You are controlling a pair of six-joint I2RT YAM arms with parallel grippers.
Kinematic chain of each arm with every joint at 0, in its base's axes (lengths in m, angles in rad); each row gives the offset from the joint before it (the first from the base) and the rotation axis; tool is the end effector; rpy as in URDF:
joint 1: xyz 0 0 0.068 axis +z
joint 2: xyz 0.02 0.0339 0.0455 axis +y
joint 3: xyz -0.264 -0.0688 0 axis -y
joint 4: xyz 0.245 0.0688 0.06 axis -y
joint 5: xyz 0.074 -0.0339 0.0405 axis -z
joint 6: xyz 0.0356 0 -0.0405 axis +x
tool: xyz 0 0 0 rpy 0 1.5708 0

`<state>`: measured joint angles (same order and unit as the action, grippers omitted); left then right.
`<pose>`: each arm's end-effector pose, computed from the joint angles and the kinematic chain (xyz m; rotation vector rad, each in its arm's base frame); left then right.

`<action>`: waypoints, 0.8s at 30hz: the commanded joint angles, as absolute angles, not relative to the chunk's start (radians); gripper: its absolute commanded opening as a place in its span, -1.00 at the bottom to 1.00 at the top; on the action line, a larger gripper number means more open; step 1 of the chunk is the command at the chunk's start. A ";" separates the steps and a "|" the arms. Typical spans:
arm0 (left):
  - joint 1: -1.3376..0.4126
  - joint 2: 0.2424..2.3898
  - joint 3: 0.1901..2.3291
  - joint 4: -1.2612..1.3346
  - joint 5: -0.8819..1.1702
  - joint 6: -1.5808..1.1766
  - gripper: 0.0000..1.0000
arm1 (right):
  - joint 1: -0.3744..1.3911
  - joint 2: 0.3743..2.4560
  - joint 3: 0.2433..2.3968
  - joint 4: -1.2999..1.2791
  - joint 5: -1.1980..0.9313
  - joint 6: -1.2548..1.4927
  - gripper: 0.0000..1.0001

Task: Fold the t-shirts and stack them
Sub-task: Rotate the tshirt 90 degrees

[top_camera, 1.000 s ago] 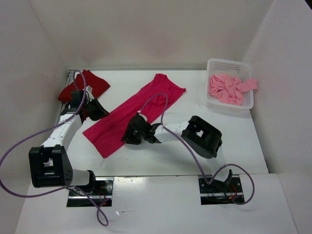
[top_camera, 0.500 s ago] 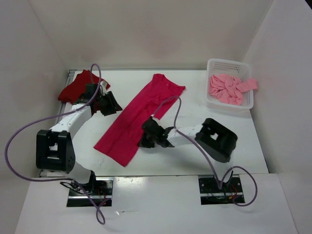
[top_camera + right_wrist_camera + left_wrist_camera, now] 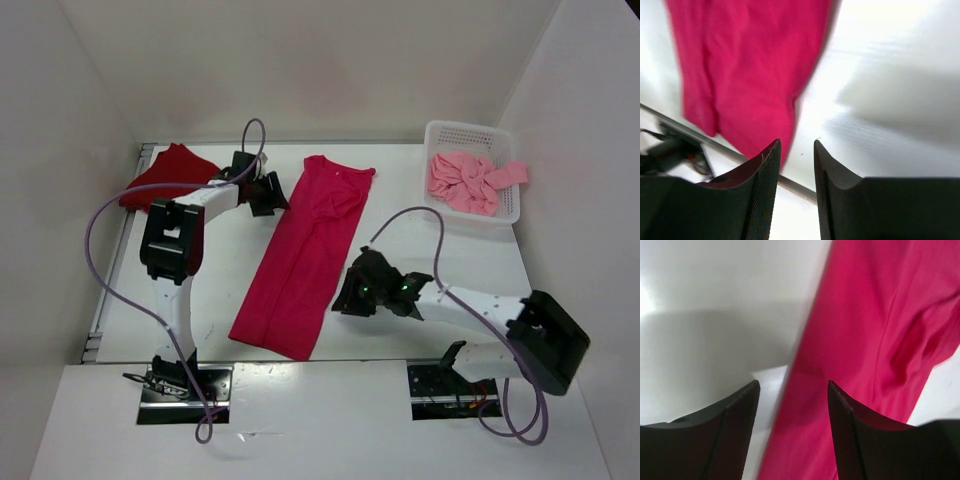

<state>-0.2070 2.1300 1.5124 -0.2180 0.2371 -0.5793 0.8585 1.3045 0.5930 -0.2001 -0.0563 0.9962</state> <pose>0.4557 -0.1042 0.1638 -0.3466 2.4536 -0.6375 0.1569 0.1847 0.1671 0.1588 2.6786 0.7796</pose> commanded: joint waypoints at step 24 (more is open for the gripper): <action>-0.074 2.329 1.856 -0.167 0.270 -0.656 -1.00 | 0.765 1.275 0.624 -0.215 -0.149 0.867 -0.09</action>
<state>-0.1677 2.4142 1.8946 -0.2073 0.3256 -0.6075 0.7715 1.2690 0.5827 -0.2401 -0.1349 0.9108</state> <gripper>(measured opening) 0.003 0.447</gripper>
